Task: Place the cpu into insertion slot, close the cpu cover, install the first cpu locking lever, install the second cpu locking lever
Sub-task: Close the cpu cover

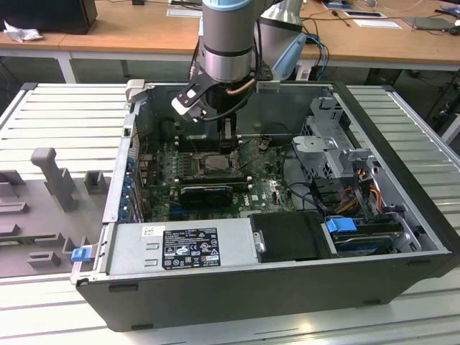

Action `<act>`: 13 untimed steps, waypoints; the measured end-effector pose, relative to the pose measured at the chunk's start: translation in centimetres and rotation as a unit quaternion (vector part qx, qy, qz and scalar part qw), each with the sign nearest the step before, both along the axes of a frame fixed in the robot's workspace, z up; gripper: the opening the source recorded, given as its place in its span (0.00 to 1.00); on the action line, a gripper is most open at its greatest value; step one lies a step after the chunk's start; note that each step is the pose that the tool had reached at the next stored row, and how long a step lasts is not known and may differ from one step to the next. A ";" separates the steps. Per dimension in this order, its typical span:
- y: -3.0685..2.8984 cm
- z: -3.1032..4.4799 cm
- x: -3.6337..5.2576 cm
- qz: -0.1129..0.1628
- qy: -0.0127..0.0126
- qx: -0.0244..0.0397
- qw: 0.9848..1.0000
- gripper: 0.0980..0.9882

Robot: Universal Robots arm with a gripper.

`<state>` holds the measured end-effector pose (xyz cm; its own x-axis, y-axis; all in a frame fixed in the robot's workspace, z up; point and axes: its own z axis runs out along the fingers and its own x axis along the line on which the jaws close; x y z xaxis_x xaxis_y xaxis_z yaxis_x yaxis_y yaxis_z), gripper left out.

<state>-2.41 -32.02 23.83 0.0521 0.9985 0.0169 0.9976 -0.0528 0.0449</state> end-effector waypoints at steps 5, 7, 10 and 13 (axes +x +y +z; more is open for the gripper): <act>0.00 0.76 0.12 0.000 0.000 0.000 1.000 0.01; 0.00 0.83 0.34 0.000 0.000 0.000 1.000 0.01; 0.00 0.90 0.93 0.000 0.000 0.000 1.000 0.01; 0.00 1.26 1.20 0.000 0.000 0.000 1.000 0.01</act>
